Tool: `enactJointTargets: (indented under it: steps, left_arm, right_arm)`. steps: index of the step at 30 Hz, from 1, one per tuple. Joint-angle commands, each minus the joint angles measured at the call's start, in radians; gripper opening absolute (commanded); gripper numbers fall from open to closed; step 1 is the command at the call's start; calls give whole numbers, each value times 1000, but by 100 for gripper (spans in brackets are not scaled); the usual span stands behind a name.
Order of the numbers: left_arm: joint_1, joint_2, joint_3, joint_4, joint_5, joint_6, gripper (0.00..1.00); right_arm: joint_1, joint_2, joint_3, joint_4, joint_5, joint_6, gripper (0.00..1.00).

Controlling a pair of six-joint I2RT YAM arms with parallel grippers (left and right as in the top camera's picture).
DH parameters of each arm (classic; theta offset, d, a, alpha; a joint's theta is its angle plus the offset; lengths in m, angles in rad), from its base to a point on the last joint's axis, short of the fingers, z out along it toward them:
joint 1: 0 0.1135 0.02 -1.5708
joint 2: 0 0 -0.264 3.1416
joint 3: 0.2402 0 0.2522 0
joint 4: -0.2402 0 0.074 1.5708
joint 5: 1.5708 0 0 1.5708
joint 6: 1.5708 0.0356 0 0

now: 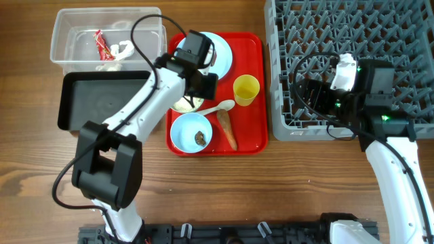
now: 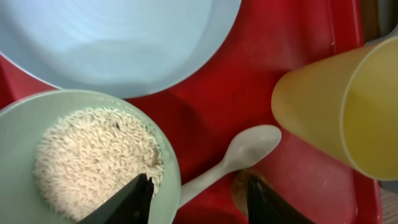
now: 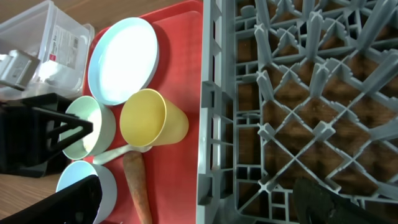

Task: Sort waste into correct bins and load items into the dishwasher rack
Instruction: 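Grasp green bowl of rice with left gripper and lift it, then tip green bowl over black tray to pour out rice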

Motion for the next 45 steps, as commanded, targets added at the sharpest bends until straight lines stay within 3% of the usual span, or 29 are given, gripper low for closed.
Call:
enactJointTargets:
  steps: [1,6,13,17,28,32,36,40,42,45]
  left_arm:
    - [-47,-10,-70,69,-190,-123,49]
    - [-55,5,-152,183,-225,-138,46]
    - [-55,67,-156,201,-225,-157,32]
    - [-55,67,-156,205,-225,-157,4]
    - [-51,-106,-60,98,-217,-157,4]
    - [46,-230,-60,51,-22,-157,4]
    - [319,-275,-61,-99,177,-144,4]
    - [617,-237,-81,-157,451,40,4]
    - [719,-210,-101,-153,688,151,4]
    - [830,-150,-107,-154,872,219,4]
  right_arm:
    - [7,8,21,2,-16,9,100]
    - [7,8,21,2,-16,27,100]
    - [7,8,21,5,-16,27,100]
    - [7,8,21,6,-16,26,100]
    - [7,8,21,11,-16,27,99]
    - [7,8,21,48,-16,27,100]
    - [7,8,21,47,-16,27,100]
    - [7,8,21,48,-16,27,100]
    - [7,8,21,47,-16,27,100]
    - [7,8,21,48,-16,27,100]
